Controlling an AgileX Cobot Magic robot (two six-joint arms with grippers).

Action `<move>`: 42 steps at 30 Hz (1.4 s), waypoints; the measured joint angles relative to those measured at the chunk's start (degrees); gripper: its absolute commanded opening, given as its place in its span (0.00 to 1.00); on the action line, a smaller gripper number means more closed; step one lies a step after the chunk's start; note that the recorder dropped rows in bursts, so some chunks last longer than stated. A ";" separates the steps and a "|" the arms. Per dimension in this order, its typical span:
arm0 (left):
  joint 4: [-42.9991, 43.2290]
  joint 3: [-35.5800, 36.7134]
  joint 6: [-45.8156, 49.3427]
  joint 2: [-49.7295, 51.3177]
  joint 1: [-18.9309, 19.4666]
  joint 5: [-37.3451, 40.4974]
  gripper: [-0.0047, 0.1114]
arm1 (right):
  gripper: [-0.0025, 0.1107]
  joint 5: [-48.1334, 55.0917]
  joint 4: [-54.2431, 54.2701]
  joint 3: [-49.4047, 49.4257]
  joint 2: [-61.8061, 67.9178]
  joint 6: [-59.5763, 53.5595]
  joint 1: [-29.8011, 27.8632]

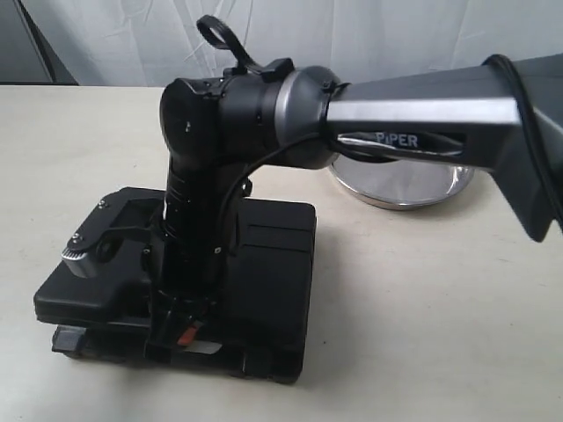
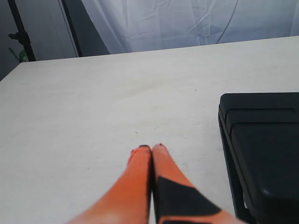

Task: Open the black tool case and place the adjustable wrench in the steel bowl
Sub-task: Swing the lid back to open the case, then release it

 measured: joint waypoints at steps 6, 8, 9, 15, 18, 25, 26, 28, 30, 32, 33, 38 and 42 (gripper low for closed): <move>0.00 0.00 0.00 0.00 0.00 0.00 0.04 | 0.01 0.43 0.30 0.00 0.57 -0.11 0.00; 0.00 0.00 0.00 0.00 0.00 0.00 0.04 | 0.01 0.61 -0.79 0.00 -0.91 -0.11 0.00; 0.00 0.00 0.00 0.00 0.00 0.00 0.04 | 0.01 0.88 -1.72 -0.12 -1.92 0.01 0.00; 0.00 0.00 0.00 0.00 0.00 0.00 0.04 | 0.01 2.92 -13.25 -3.44 -8.25 0.23 0.10; 0.00 0.00 0.00 0.00 0.00 0.00 0.04 | 0.01 0.68 -20.87 -5.23 -10.14 0.00 0.10; 0.00 0.00 0.00 0.00 0.00 0.00 0.04 | 0.01 -7.47 -35.46 -9.44 -10.98 0.87 -0.89; 0.00 0.00 0.00 0.00 0.00 0.00 0.04 | 0.01 -7.94 -36.16 -9.98 -10.98 0.89 -0.98; 0.00 0.00 0.00 0.00 0.00 0.00 0.04 | 0.01 -9.15 -38.14 -10.31 -10.98 1.53 -1.11; 0.00 0.00 0.00 0.00 0.00 0.00 0.04 | 0.01 -11.07 -40.86 -10.31 -10.98 3.17 -1.22; 0.00 0.00 0.00 0.00 0.00 0.00 0.04 | 0.01 -13.03 -42.31 -10.31 -10.73 4.78 -1.73; 0.00 0.00 0.00 0.00 0.00 0.00 0.04 | 0.01 -14.44 -42.76 -10.31 -10.44 5.41 -2.18; 0.00 0.00 0.00 0.00 0.00 0.00 0.04 | 0.01 -22.64 -43.99 -10.93 -8.54 6.59 -6.10; 0.00 0.00 0.00 0.00 0.00 0.00 0.04 | 0.01 -25.12 -43.99 -11.02 -8.18 8.45 -7.55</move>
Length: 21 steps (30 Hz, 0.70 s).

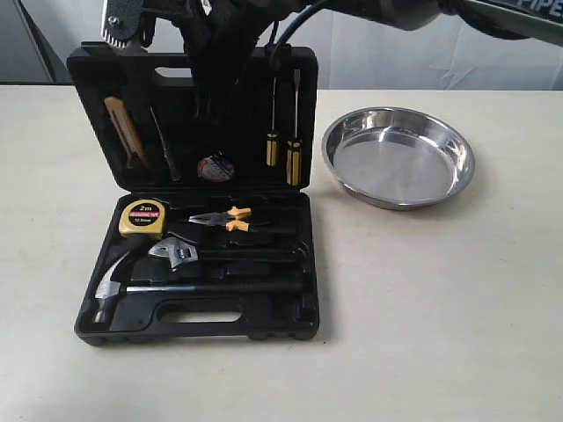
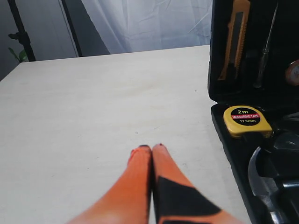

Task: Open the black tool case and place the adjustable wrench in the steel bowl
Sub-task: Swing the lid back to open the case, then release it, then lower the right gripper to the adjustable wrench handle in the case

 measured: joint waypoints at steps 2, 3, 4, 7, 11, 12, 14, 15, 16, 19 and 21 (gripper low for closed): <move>0.00 0.00 0.00 0.00 0.00 0.00 0.04 | 0.01 -1.00 0.00 0.00 0.14 0.81 -0.80; 0.00 0.00 0.00 0.00 0.00 0.00 0.04 | 0.01 -1.34 -0.16 0.00 0.18 0.91 -1.28; 0.00 0.00 0.00 0.00 0.00 0.00 0.04 | 0.01 -1.55 -0.50 0.00 0.27 1.27 -1.69; 0.00 0.00 0.00 0.00 0.00 0.00 0.04 | 0.01 -2.53 -1.70 0.00 0.31 3.19 -3.06; 0.00 0.00 0.00 0.00 0.00 0.00 0.04 | 0.01 -3.27 -2.87 0.00 0.41 5.43 -4.03; 0.00 0.00 0.00 0.00 0.00 0.00 0.04 | 0.01 -3.27 -2.98 0.00 0.41 6.12 -4.12; 0.00 0.00 0.00 0.00 0.00 0.00 0.04 | 0.01 -3.07 -2.14 0.00 0.41 8.70 -4.27; 0.00 0.00 0.00 0.00 0.00 0.00 0.04 | 0.01 -2.79 -0.44 0.00 0.41 10.59 -4.27; 0.00 0.00 0.00 0.00 0.00 0.00 0.04 | 0.01 -2.26 2.72 0.00 0.29 12.04 -4.27; 0.00 0.00 0.00 0.00 0.00 0.00 0.04 | 0.01 4.23 28.82 0.00 0.70 3.95 -4.27; 0.00 0.00 0.00 0.00 0.00 0.00 0.04 | 0.01 11.03 47.70 -0.04 3.70 -5.41 -4.27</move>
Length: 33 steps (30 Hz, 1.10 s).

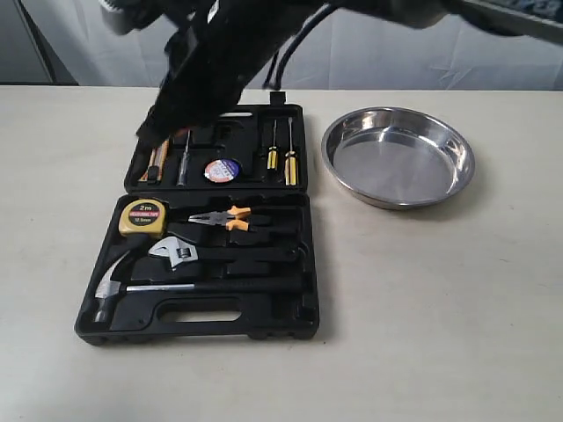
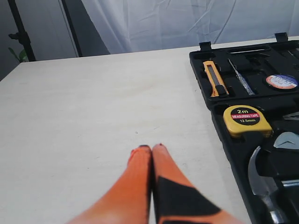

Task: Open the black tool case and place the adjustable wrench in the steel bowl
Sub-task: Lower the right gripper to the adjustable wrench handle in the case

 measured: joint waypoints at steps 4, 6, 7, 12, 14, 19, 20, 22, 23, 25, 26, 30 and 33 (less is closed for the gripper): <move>0.00 0.00 0.00 0.00 0.00 0.00 0.04 | 0.01 10.66 15.13 0.00 8.96 -10.02 1.75; 0.00 0.00 0.00 0.00 0.00 0.00 0.04 | 0.01 16.91 15.58 0.00 10.89 -11.44 2.64; 0.00 0.00 0.00 0.00 0.00 0.00 0.04 | 0.01 18.42 15.58 0.82 10.81 -10.99 2.93; 0.00 0.00 0.00 0.00 0.00 0.00 0.04 | 0.01 16.06 2.43 12.48 0.98 5.91 2.18; 0.00 0.00 0.00 0.00 0.00 0.00 0.04 | 0.01 13.59 -10.74 16.89 -2.66 16.59 1.99; 0.00 0.00 0.00 0.00 0.00 0.00 0.04 | 0.01 7.55 -42.91 22.63 -6.31 40.39 1.21; 0.00 0.00 0.00 0.00 0.00 0.00 0.04 | 0.01 4.56 -46.37 22.74 -6.44 42.63 0.68; 0.00 0.00 0.00 0.00 0.00 0.00 0.04 | 0.01 -3.47 -46.72 21.96 -6.44 43.69 -0.46; 0.00 0.00 0.00 0.00 0.00 0.00 0.04 | 0.01 -7.18 -43.64 21.03 -6.02 42.37 -0.76; 0.00 0.00 0.00 0.00 0.00 0.00 0.04 | 0.01 -11.68 -33.72 18.42 -4.52 35.97 -1.08; 0.00 0.00 0.00 0.00 0.00 0.00 0.04 | 0.01 -12.27 -26.82 16.56 -3.20 30.25 -1.17; 0.00 0.00 0.00 0.00 0.00 0.00 0.04 | 0.01 -3.80 -2.38 8.88 3.86 6.91 -1.17; 0.00 0.00 0.00 0.00 0.00 0.00 0.04 | 0.01 5.70 3.54 4.79 8.09 1.24 -0.97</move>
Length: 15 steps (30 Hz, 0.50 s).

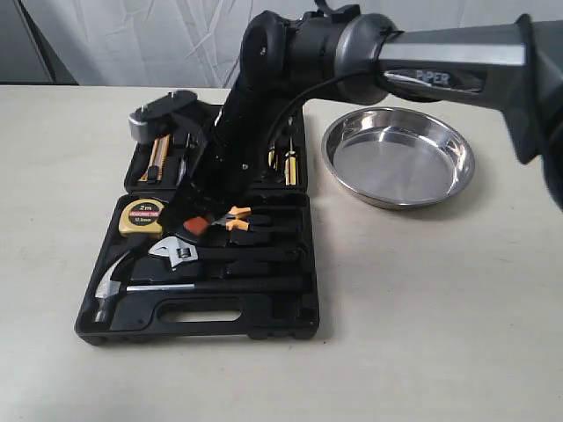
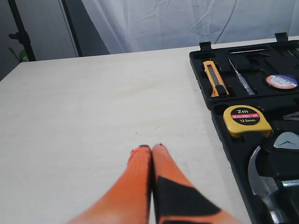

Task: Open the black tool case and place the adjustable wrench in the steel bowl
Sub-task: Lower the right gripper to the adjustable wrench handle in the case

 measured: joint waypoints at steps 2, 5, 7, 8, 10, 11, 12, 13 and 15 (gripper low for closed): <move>0.00 0.00 0.00 0.00 0.00 0.00 0.04 | 0.01 5.20 0.52 -1.31 1.52 -1.32 0.00; 0.00 0.00 0.00 0.00 0.00 0.00 0.04 | 0.01 11.31 -1.20 -1.99 2.12 -2.46 0.15; 0.00 0.00 0.00 0.00 0.00 0.00 0.04 | 0.01 12.72 -3.55 -1.99 2.12 -1.26 0.39; 0.00 0.00 0.00 0.00 0.00 0.00 0.04 | 0.01 12.99 -5.92 -2.05 2.12 1.08 0.39; 0.00 0.00 0.00 0.00 0.00 0.00 0.04 | 0.01 13.21 -10.70 -2.05 1.89 4.75 0.42; 0.00 0.00 0.00 0.00 0.00 0.00 0.04 | 0.01 13.21 -13.37 -2.05 1.63 7.40 0.42; 0.00 0.00 0.00 0.00 0.00 0.00 0.04 | 0.01 12.87 -15.37 -2.05 1.40 8.57 0.42; 0.00 0.00 0.00 0.00 0.00 0.00 0.04 | 0.01 12.01 -16.26 -2.05 1.26 9.34 0.42; 0.00 0.00 0.00 0.00 0.00 0.00 0.04 | 0.02 8.22 -16.53 -2.05 1.15 9.41 0.42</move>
